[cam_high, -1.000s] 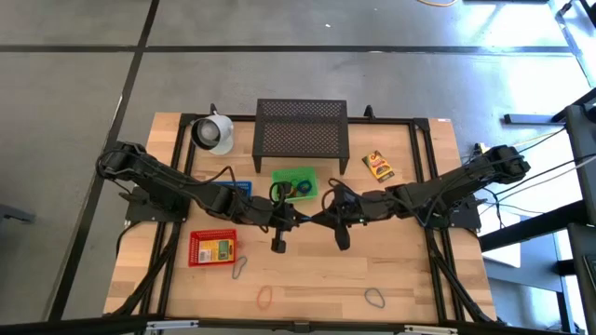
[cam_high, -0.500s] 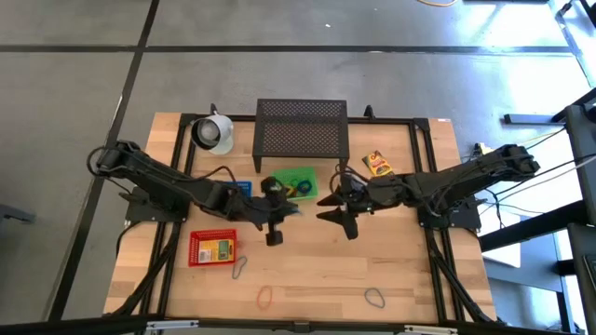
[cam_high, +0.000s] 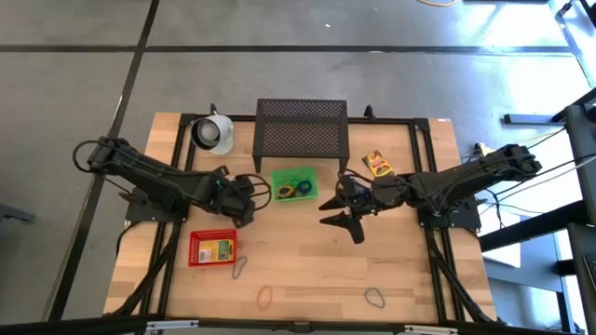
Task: Pick & Place Office Desk Supplies
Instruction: Put the blue rubber band into the blue bin
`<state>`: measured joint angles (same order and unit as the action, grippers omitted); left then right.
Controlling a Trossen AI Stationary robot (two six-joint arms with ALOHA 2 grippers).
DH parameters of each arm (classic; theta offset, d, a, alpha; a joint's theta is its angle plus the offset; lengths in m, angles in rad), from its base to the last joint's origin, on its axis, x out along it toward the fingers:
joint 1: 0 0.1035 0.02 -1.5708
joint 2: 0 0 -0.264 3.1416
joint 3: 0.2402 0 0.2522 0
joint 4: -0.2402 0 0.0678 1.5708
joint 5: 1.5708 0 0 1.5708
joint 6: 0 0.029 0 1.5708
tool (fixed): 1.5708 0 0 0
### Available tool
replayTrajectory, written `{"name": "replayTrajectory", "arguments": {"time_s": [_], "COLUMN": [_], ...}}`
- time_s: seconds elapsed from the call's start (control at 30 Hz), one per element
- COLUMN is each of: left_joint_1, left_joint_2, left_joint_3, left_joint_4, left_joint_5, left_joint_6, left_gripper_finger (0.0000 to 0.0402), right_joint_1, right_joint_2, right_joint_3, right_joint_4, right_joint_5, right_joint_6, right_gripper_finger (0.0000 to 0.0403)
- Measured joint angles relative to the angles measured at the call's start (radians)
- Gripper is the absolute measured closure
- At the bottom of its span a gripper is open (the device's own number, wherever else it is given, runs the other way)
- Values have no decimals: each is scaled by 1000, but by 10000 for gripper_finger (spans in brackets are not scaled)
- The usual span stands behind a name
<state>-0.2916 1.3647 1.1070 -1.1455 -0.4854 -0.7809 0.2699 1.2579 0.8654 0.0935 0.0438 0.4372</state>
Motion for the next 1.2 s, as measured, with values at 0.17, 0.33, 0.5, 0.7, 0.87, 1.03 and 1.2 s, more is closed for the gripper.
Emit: {"name": "replayTrajectory", "arguments": {"time_s": [0.17, 0.33, 0.5, 0.7, 0.87, 1.03, 1.2], "left_joint_1": [20, 58, 66, 66, 64, 65, 65], "left_joint_2": [-30, -143, -294, -392, -398, -401, -401], "left_joint_3": [-80, -191, -313, -455, -504, -497, -477], "left_joint_4": [24, 30, 121, 185, 230, 279, 279], "left_joint_5": [72, 119, 138, 134, 139, 154, 166], "left_joint_6": [11, -70, -151, -298, -370, -360, -300], "left_gripper_finger": [400, 399, 400, 400, 397, 381, 334], "right_joint_1": [0, 0, 0, 0, -3, -3, -2], "right_joint_2": [0, 0, 0, 0, 0, 0, 1], "right_joint_3": [0, 0, 0, -1, -1, -1, -1], "right_joint_4": [0, -6, -6, -11, -80, -250, -473], "right_joint_5": [-3, -23, -77, -97, -38, 31, 43], "right_joint_6": [-8, 4, 4, -4, -3, 73, 176], "right_gripper_finger": [209, 209, 209, 209, 209, 209, 209]}}
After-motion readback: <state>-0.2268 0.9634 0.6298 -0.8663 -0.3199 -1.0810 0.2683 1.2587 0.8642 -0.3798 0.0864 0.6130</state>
